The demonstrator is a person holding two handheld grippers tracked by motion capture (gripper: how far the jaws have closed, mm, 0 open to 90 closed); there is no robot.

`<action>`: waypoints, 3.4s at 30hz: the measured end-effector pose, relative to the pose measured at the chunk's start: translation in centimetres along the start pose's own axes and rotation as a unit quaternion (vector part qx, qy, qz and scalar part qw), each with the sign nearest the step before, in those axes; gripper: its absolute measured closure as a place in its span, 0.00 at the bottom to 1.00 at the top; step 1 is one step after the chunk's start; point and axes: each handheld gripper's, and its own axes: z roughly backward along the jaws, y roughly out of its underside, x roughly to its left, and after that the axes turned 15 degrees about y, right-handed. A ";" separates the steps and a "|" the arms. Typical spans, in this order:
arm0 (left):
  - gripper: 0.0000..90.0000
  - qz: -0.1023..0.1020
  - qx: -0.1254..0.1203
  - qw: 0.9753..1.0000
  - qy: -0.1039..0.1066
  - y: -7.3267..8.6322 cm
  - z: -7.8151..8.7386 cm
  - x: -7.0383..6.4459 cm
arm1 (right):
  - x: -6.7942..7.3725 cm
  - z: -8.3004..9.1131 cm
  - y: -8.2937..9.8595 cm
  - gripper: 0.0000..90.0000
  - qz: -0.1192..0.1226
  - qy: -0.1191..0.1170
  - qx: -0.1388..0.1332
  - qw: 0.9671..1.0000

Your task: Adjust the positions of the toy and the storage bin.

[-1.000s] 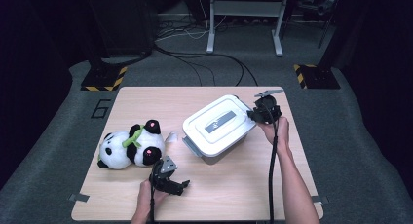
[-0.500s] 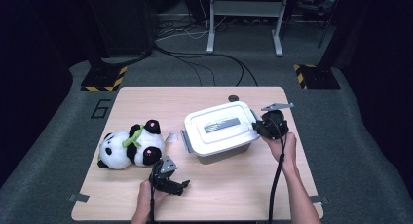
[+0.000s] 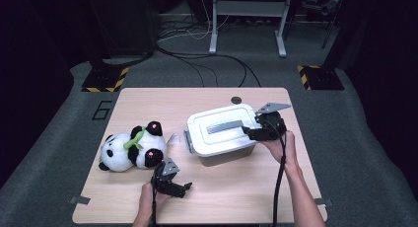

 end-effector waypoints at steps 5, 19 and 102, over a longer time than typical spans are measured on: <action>0.06 0.000 -0.003 1.000 -0.001 0.0 0.0 0.0 | 1.6 -1.2 -1.6 0.17 0.035 -0.032 -0.006 0.999; 0.07 -0.001 -0.004 1.000 -0.001 0.0 0.0 0.0 | 4.7 -6.2 -3.8 0.33 0.096 -0.103 0.038 0.989; 0.09 -0.003 -0.003 1.000 0.001 0.0 0.0 -0.1 | 8.9 -3.3 -2.8 0.74 0.003 -0.015 0.054 0.998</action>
